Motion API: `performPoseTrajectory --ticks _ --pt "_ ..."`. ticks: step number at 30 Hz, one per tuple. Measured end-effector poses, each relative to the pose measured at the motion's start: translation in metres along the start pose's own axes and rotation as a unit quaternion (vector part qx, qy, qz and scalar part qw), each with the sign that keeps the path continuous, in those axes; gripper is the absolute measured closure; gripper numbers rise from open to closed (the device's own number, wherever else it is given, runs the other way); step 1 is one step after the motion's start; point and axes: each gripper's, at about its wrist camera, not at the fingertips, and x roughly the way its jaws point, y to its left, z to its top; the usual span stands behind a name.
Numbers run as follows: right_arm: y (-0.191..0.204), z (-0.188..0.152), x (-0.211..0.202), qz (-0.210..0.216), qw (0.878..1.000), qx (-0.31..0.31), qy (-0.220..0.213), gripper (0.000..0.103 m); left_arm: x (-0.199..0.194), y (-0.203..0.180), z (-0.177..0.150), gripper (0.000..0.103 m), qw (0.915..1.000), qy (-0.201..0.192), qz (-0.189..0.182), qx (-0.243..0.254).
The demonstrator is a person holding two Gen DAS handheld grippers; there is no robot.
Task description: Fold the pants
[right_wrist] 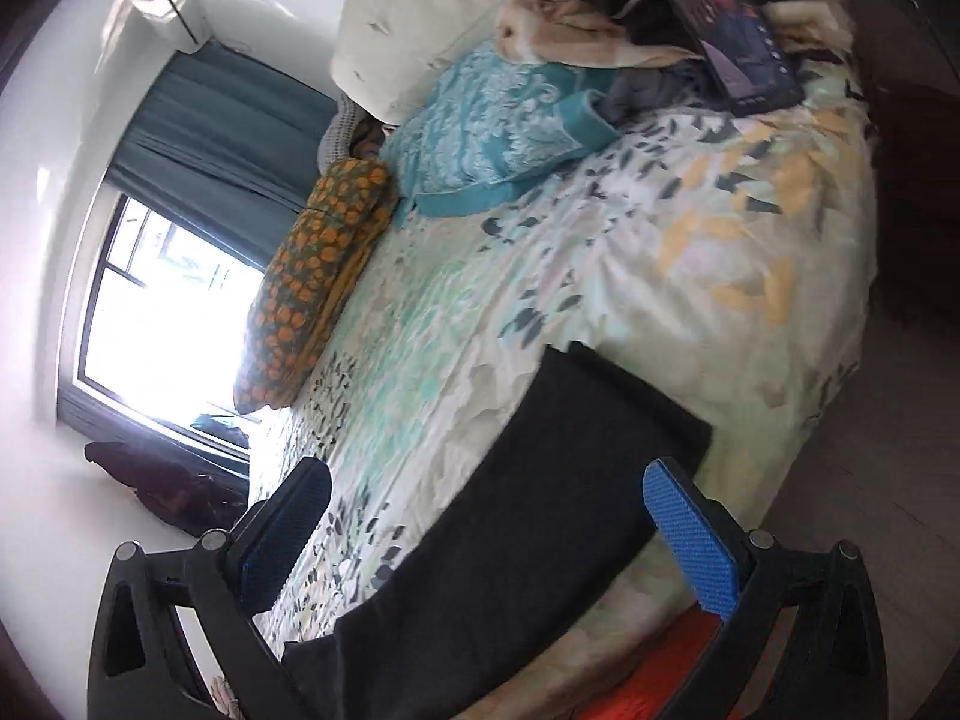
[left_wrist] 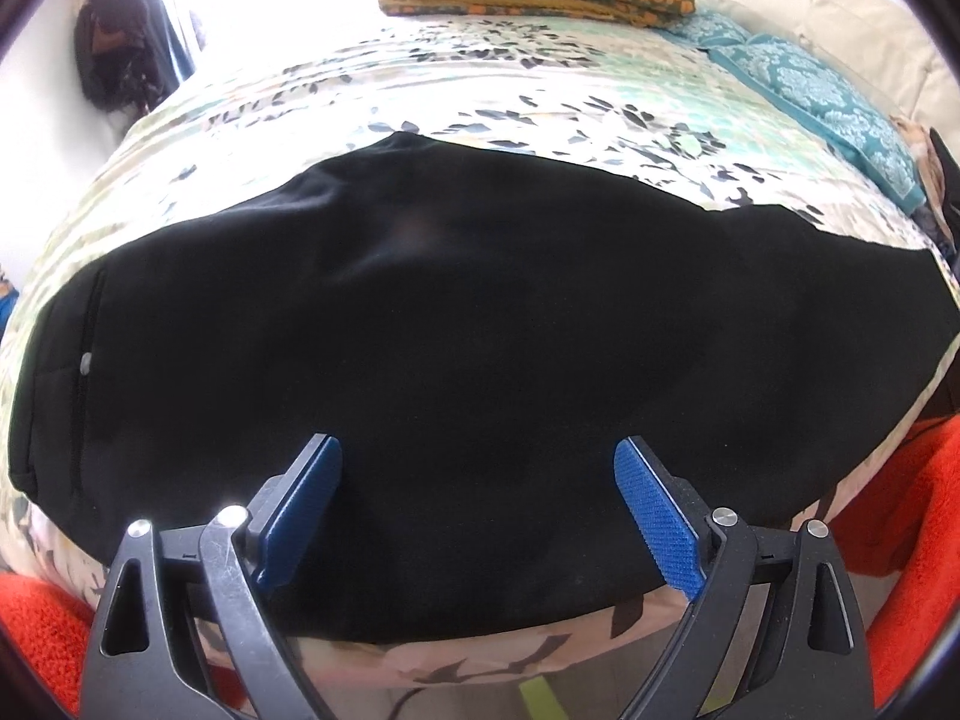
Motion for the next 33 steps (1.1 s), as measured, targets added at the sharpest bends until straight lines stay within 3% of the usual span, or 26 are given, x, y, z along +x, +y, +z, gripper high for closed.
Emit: performPoseTrajectory --ticks 4,8,14,18,19,20,22,29,33 --pt "-0.049 0.006 0.019 -0.014 0.998 0.032 0.055 0.006 0.002 -0.003 0.003 0.009 1.0000 0.002 0.005 0.003" --pt "-0.056 0.008 0.032 0.011 0.998 0.028 0.063 0.013 0.001 -0.010 0.004 0.009 0.9998 0.000 0.007 0.020" --pt "-0.064 0.009 0.060 -0.009 0.996 0.015 0.084 0.033 0.001 -0.010 0.001 0.009 0.9996 0.006 0.015 0.022" --pt "-0.062 0.009 0.068 -0.023 0.995 -0.006 0.092 0.039 0.003 -0.009 0.000 0.009 0.9996 0.009 0.020 0.020" --pt "-0.061 0.009 0.070 -0.032 0.995 -0.011 0.094 0.047 0.003 -0.009 0.001 0.009 0.9996 0.009 0.020 0.021" --pt "-0.061 0.010 0.071 -0.044 0.994 -0.017 0.096 0.061 0.003 -0.011 0.002 0.009 0.9996 0.009 0.019 0.021" --pt "-0.062 0.010 0.071 -0.073 0.992 -0.033 0.100 0.072 0.000 -0.015 0.003 0.009 0.9995 0.005 0.015 0.027" --pt "-0.039 0.009 0.053 -0.072 0.992 -0.075 0.078 0.080 -0.009 -0.036 0.008 0.009 0.9985 -0.009 -0.003 0.054" --pt "-0.008 0.005 0.041 -0.035 0.993 -0.089 0.072 0.080 -0.012 -0.044 0.011 0.009 0.9983 -0.012 -0.022 0.053"
